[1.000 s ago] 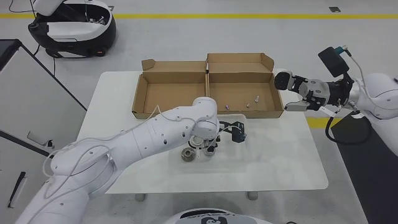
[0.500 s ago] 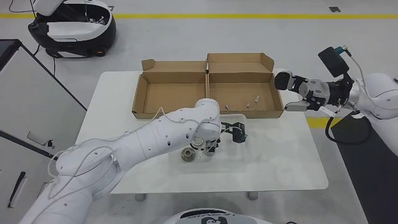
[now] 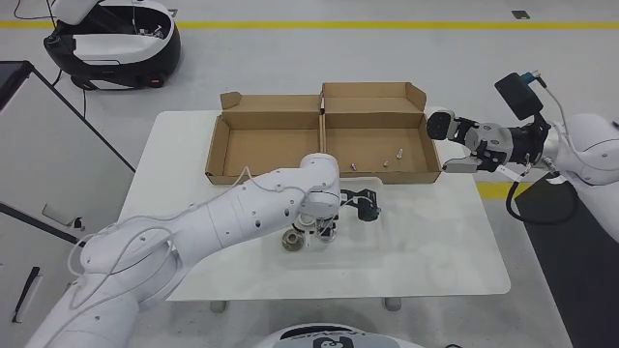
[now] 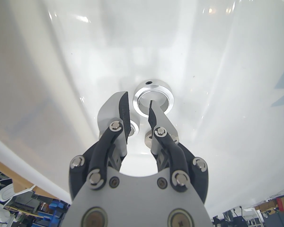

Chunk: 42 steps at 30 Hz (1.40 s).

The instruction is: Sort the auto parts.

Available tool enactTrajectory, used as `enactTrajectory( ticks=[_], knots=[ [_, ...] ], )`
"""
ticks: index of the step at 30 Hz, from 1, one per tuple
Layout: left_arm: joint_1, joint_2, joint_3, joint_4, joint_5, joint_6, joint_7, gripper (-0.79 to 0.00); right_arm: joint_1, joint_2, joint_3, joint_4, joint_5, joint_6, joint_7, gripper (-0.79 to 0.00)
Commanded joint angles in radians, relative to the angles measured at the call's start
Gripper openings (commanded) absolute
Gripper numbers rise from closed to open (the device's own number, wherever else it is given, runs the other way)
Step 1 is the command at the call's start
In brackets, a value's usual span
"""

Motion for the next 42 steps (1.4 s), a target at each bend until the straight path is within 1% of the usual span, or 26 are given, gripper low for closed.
enactTrajectory(
  ticks=[1,4,13,22,27,34,38,40,41,42],
  knots=[
    [0.005,-0.005,0.000,0.004,0.006,-0.004,0.004,-0.502,0.000,0.000,0.000,0.000,0.000,0.000,0.000,0.000],
    [0.006,-0.013,0.000,0.011,0.021,-0.003,0.003,-0.511,0.000,0.000,0.000,0.000,0.000,0.000,0.000,0.000],
    [0.010,-0.034,0.000,0.046,0.042,0.003,-0.003,-0.499,0.000,0.000,0.000,0.000,0.000,0.000,0.000,0.000],
    [0.018,-0.054,0.000,0.079,0.042,0.001,-0.001,-0.508,0.000,0.000,0.000,0.000,0.000,0.000,0.000,0.000],
    [0.021,-0.065,0.000,0.095,0.044,0.001,-0.001,-0.529,0.000,0.000,0.000,0.000,0.000,0.000,0.000,0.000],
    [0.013,-0.068,0.000,0.098,0.040,0.009,-0.009,-0.523,0.000,0.000,0.000,0.000,0.000,0.000,0.000,0.000],
    [0.027,-0.069,0.000,0.103,0.042,0.012,-0.012,-0.533,0.000,0.000,0.000,0.000,0.000,0.000,0.000,0.000],
    [0.029,-0.072,0.000,0.108,0.042,0.011,-0.011,-0.523,0.000,0.000,0.000,0.000,0.000,0.000,0.000,0.000],
    [0.031,-0.073,0.000,0.113,0.039,0.015,-0.015,-0.533,0.000,0.000,0.000,0.000,0.000,0.000,0.000,0.000],
    [0.031,-0.074,0.000,0.115,0.038,0.017,-0.017,-0.563,0.000,0.000,0.000,0.000,0.000,0.000,0.000,0.000]
  ],
)
